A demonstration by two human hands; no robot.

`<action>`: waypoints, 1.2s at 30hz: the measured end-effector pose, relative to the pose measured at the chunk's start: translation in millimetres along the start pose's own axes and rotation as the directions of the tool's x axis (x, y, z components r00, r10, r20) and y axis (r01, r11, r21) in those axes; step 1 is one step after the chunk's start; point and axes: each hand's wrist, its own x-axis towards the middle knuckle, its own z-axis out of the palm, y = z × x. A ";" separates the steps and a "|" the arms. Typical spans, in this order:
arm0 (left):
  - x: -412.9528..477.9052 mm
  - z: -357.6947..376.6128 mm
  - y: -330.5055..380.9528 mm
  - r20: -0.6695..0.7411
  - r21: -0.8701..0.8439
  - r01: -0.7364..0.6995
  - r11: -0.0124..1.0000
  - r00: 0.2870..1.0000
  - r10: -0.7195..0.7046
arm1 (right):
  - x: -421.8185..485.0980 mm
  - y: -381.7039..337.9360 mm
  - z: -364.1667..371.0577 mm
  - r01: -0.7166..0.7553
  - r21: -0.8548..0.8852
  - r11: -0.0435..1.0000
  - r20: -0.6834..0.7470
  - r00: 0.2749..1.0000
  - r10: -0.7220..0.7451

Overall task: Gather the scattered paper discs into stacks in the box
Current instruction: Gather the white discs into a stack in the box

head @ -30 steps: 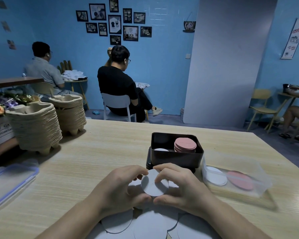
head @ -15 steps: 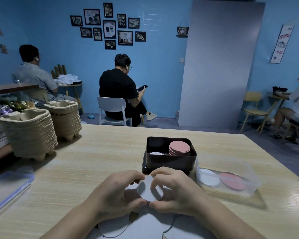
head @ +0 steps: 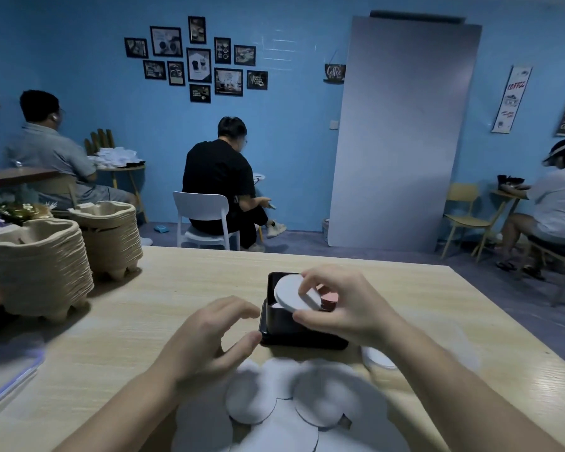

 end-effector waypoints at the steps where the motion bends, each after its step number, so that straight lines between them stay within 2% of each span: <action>1: 5.2 1.7 -0.9 -0.009 0.008 -0.001 1.000 1.000 0.001 | 7.7 5.3 -3.4 -0.030 -0.015 0.999 -0.008 1.000 0.029; 6: 24.8 12.8 -13.3 0.042 0.077 0.015 0.997 0.999 -0.019 | 39.3 30.2 -3.8 -0.154 -0.133 0.979 0.056 0.985 0.162; 14: 17.8 21.4 -23.1 0.068 0.061 0.014 0.998 0.998 -0.018 | 55.2 60.1 20.6 -0.138 -0.213 0.967 0.172 0.969 0.176; 26: 14.4 21.6 -21.0 0.101 0.031 0.057 0.998 0.993 -0.060 | 55.6 65.9 30.7 -0.118 -0.223 0.968 0.190 0.968 0.162; 32: 13.8 18.1 -16.7 0.131 0.092 0.055 0.994 0.989 -0.067 | 54.3 61.3 28.3 -0.137 -0.266 0.954 0.165 0.969 0.186; 36: 7.3 7.0 -13.7 0.119 0.098 0.080 0.992 0.989 -0.091 | 49.7 56.2 24.5 -0.068 -0.250 0.966 0.095 0.991 0.095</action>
